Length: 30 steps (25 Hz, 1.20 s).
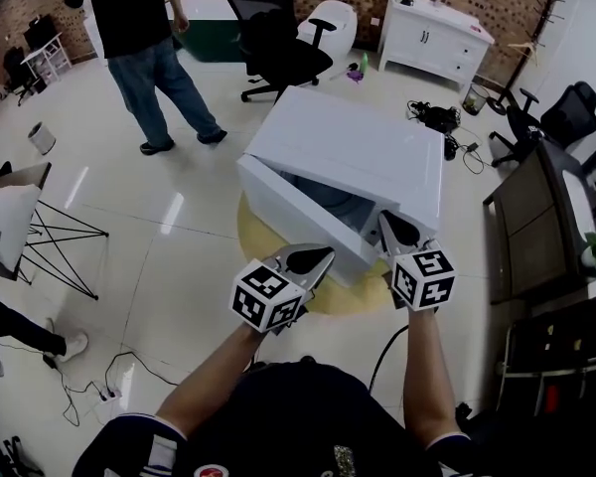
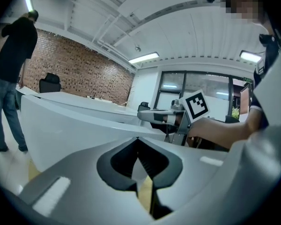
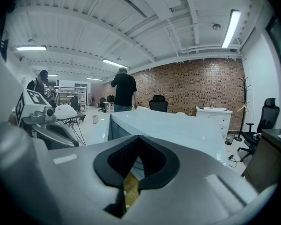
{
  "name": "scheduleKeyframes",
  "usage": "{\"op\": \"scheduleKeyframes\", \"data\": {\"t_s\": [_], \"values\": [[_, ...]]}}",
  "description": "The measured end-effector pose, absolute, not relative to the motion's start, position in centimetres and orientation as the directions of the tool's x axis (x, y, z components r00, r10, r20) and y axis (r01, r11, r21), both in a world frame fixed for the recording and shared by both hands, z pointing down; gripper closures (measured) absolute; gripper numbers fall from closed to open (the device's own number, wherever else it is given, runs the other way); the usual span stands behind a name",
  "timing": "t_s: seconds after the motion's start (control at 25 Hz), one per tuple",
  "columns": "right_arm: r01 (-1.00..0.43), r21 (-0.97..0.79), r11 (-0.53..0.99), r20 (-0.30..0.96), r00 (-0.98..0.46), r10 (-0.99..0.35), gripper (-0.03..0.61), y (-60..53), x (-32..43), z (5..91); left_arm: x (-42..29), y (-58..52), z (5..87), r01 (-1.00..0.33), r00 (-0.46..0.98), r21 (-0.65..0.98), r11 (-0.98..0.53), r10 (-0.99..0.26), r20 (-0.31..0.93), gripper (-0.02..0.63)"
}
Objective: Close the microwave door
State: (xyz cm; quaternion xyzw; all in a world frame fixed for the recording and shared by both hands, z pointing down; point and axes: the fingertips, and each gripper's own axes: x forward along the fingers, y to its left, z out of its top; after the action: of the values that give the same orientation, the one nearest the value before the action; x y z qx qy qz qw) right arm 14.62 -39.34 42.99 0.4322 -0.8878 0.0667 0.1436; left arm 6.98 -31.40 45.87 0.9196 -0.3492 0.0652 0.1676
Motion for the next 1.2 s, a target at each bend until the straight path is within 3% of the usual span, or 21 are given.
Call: {"op": "scheduleKeyframes", "data": {"t_s": [1.2], "values": [[-0.872, -0.067, 0.484, 0.279, -0.483, -0.830, 0.577, -34.1, 23.1, 43.7, 12.0, -38.3, 48.0, -0.759, 0.648, 0.146, -0.635, -0.713, 0.268, 0.601]]}}
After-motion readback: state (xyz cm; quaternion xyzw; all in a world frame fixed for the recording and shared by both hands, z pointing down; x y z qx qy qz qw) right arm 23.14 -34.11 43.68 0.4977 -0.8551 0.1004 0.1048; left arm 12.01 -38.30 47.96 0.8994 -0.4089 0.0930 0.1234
